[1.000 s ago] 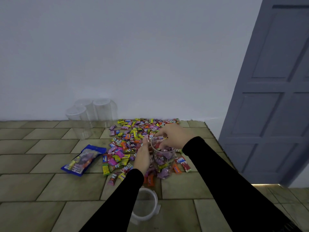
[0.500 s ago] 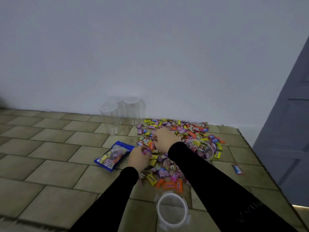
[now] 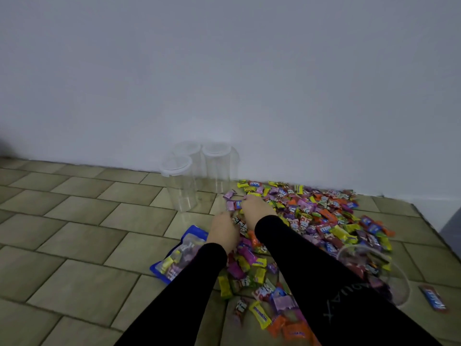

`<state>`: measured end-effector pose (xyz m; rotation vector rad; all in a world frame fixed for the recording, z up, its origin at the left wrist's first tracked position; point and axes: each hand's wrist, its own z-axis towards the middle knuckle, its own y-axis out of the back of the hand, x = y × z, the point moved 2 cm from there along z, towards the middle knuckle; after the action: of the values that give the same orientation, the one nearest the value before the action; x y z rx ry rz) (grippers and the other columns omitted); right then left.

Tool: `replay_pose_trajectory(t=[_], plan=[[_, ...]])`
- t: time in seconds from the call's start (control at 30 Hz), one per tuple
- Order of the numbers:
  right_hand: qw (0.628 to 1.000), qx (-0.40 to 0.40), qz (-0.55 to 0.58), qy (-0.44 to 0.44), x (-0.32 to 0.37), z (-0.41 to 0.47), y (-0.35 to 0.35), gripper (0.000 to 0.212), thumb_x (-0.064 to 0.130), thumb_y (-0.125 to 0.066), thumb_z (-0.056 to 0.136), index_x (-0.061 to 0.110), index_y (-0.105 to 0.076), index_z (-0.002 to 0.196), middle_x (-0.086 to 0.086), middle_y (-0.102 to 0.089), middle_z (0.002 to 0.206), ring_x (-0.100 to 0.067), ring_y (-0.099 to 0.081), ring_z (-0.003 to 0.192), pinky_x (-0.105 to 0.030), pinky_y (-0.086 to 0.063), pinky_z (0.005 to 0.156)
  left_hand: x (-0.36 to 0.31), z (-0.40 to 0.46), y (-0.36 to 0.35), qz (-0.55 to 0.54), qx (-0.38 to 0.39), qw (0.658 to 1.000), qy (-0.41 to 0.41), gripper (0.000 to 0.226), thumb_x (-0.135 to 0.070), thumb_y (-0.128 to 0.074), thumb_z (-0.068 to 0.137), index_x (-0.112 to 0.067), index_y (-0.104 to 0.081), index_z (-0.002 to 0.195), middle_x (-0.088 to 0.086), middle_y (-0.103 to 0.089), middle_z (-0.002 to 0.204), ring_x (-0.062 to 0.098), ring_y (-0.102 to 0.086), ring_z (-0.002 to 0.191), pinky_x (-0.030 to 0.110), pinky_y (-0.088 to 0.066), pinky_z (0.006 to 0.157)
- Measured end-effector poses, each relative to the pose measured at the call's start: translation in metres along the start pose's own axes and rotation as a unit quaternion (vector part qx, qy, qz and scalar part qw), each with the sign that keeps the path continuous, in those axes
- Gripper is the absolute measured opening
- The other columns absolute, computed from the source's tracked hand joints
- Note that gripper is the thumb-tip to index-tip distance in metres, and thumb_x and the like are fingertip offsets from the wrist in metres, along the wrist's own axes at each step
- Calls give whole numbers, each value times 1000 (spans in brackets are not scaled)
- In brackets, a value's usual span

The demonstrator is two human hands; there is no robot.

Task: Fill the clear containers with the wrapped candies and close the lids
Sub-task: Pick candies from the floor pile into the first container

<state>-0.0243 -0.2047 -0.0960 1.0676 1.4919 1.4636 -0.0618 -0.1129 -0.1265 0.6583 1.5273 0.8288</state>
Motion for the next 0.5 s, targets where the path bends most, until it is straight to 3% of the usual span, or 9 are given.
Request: replay_pose_trajectory(t=[0.17,0.3,0.4,0.5], plan=[[999,12,-19,29,-8,55,-2,39,-3,-38,95,4,-52,131,-16,-47,135,-32,-49,124,-40,-44,97,9,35,-9,25,-5,1000,-15,27,-13,-46,95,-6,-61,116,13,-59,120,28,-55,112,30,-42,88],[997,38,-33,63,-11,96,-11,37,2,-46,94,7,-55,130,-13,-49,137,-30,-50,124,-39,-46,99,10,53,-13,61,-38,995,-64,31,-9,-41,97,-9,-59,123,9,-47,137,31,-46,119,31,-34,98],[994,49,-48,87,-13,127,-18,38,7,-48,96,7,-51,134,-10,-43,145,-30,-45,130,-42,-41,105,12,74,-20,85,-23,993,-83,27,-11,-41,98,-10,-60,117,10,-41,143,30,-40,123,34,-32,103],[986,89,-65,122,-14,143,-27,41,11,-46,97,11,-47,137,-10,-43,146,-30,-44,130,-42,-39,106,14,86,-25,120,-1,987,-104,32,-16,-38,101,-12,-56,126,9,-39,147,28,-37,129,33,-27,106]])
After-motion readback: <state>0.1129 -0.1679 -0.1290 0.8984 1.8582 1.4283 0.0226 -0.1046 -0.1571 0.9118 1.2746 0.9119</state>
